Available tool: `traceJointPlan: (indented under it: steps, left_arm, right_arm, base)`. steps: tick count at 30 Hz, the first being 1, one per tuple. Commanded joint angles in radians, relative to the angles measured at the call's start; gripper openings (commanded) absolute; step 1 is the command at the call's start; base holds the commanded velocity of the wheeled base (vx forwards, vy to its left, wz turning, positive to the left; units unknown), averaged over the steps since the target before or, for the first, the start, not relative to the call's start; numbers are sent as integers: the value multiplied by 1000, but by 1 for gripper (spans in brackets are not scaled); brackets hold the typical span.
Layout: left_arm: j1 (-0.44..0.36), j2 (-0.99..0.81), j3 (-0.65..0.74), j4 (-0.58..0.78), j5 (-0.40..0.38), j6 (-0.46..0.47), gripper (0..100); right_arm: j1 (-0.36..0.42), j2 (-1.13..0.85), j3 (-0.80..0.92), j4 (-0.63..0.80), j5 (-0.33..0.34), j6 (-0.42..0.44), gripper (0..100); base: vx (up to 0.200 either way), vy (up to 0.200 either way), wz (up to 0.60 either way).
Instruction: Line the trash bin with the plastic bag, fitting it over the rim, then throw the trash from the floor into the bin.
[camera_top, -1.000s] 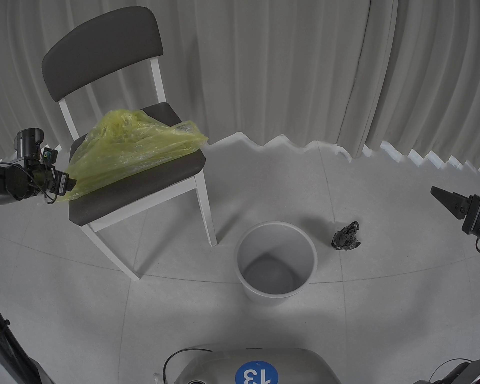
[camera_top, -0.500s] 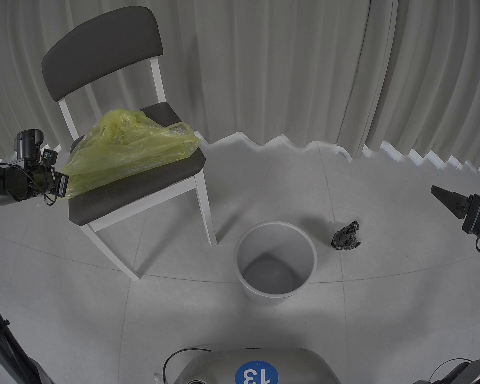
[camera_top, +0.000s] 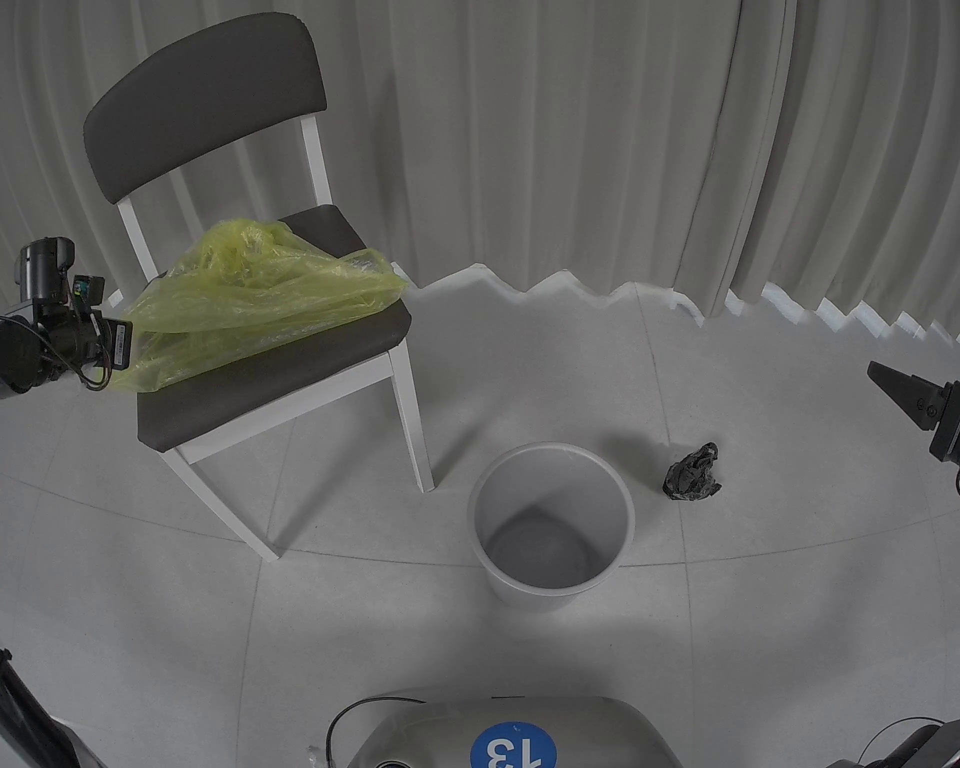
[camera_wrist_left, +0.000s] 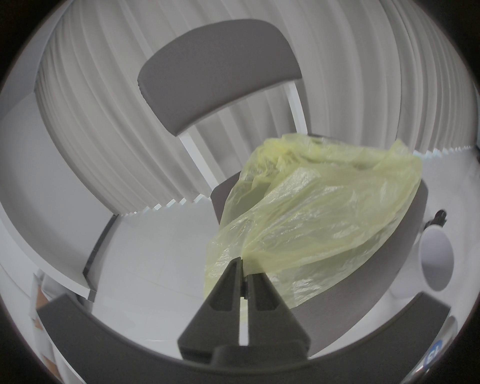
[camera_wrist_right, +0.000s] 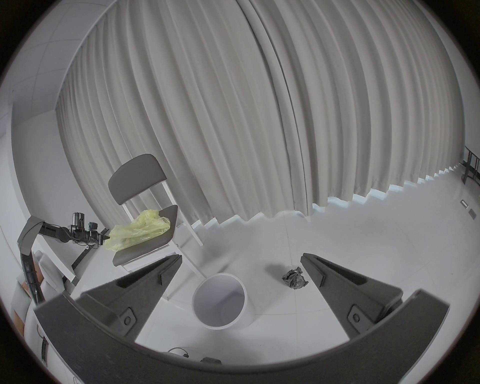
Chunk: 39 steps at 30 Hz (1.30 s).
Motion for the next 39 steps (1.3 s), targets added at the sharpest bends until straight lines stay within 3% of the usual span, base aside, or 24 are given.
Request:
traceJointPlan:
  steps: [1,7,11,16,24,25,34,39]
  left_arm:
    - [-12,-63,-18,5,-24,-28,0]
    - [-44,-92,-64,15,-30,-94,0]
    - [-133,-129,-130,22,-36,-252,0]
    - [-214,-141,-221,47,-45,-361,0]
    - [-314,-169,-319,113,-39,-412,0]
    - [-377,-210,-382,191,-45,-432,0]
    - [-515,-216,-655,409,-35,-433,0]
    - [-556,-197,-657,506,-25,-433,0]
  right_arm:
    - [1,-18,3,0,-2,-3,100]
    - [1,-20,25,-2,-53,-40,100]
    - [9,-23,52,-3,-56,-152,100]
    - [26,8,26,-20,-58,-166,100]
    - [127,72,23,-83,-131,-155,100]
    - [182,138,23,-123,-183,-137,100]
    - [386,305,-9,-255,-312,-65,100]
    - [455,364,-40,-259,-346,-32,100]
  base:
    - [0,0,0]
    - [0,0,0]
    - [0,0,0]
    - [0,0,0]
    - [0,0,0]
    - [0,0,0]
    - [0,0,0]
    - [0,0,0]
